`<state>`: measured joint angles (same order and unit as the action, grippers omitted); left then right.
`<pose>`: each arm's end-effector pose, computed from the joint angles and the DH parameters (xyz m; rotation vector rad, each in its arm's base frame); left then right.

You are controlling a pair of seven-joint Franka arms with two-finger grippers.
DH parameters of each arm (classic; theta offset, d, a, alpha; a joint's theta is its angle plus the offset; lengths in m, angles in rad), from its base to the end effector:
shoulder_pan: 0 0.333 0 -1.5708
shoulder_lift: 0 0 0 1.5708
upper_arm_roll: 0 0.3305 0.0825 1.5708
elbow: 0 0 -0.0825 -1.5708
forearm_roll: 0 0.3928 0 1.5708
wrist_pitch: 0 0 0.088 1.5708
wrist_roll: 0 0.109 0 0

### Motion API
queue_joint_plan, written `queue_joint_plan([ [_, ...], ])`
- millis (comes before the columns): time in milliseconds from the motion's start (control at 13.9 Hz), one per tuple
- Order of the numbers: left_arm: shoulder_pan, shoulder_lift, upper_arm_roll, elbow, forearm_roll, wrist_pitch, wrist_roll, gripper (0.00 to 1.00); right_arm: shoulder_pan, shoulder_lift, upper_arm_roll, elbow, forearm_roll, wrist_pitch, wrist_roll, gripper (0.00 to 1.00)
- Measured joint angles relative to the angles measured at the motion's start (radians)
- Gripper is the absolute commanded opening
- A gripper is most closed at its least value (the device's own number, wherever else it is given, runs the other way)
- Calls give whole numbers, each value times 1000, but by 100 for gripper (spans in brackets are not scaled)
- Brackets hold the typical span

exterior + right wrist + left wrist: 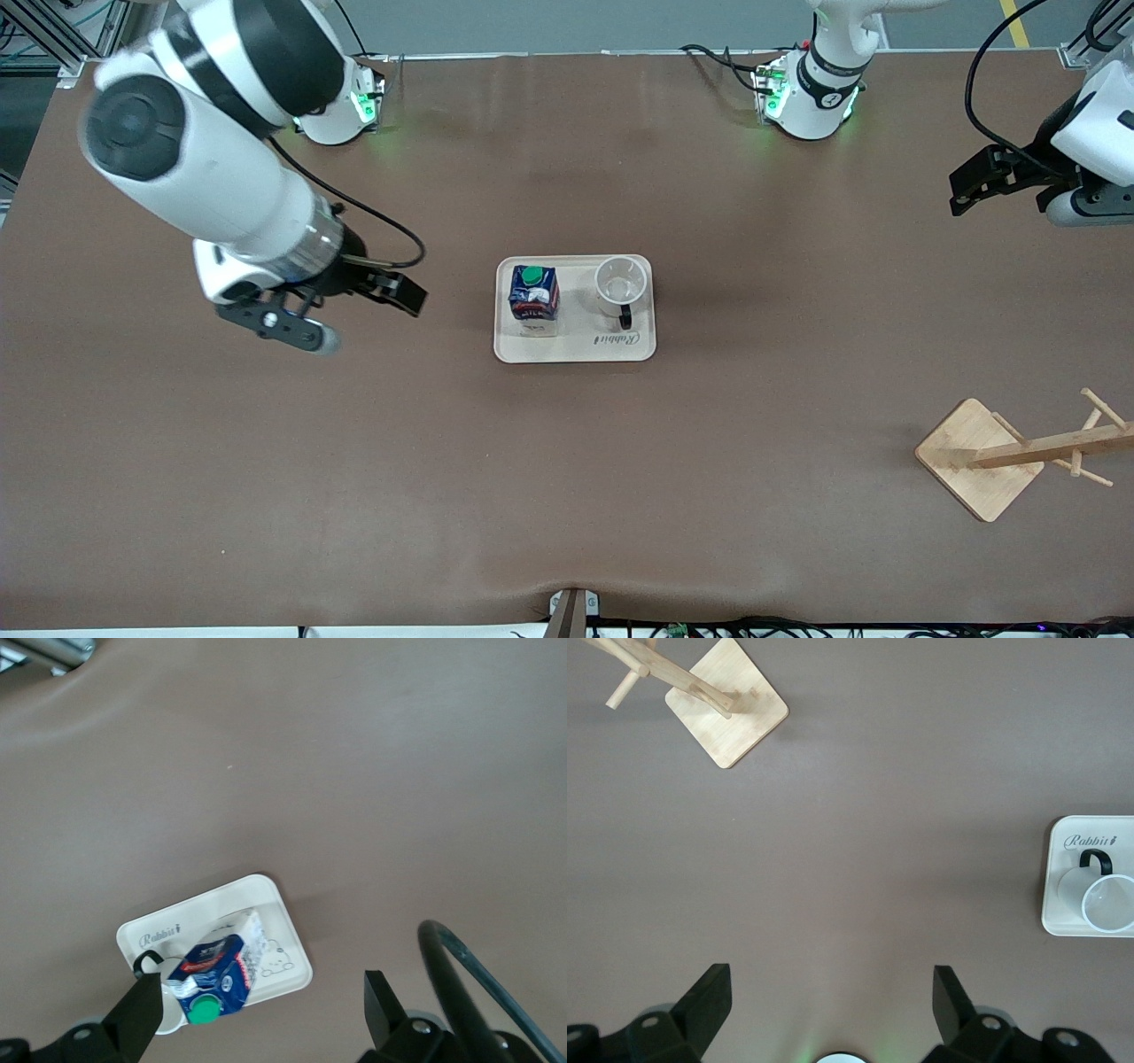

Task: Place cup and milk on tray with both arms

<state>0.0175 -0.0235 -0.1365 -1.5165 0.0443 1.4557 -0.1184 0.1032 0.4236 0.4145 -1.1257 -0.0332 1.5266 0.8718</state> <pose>0.5405 -0.0604 0.6659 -3.0898 -0.0058 0.0489 0.6235 0.2737 0.5981 -2.9726 0.5864 0.1157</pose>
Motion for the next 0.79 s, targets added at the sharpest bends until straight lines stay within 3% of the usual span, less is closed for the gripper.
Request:
queue_joint_plan([
  [502,0,-3,0,-5,0,0,0,100,-139,-102,-10,-13,-9,-133,-189,100],
  [789,0,-3,0,-6,0,0,0,100,-149,-203,-130,-87,-9,-145,-377,100],
])
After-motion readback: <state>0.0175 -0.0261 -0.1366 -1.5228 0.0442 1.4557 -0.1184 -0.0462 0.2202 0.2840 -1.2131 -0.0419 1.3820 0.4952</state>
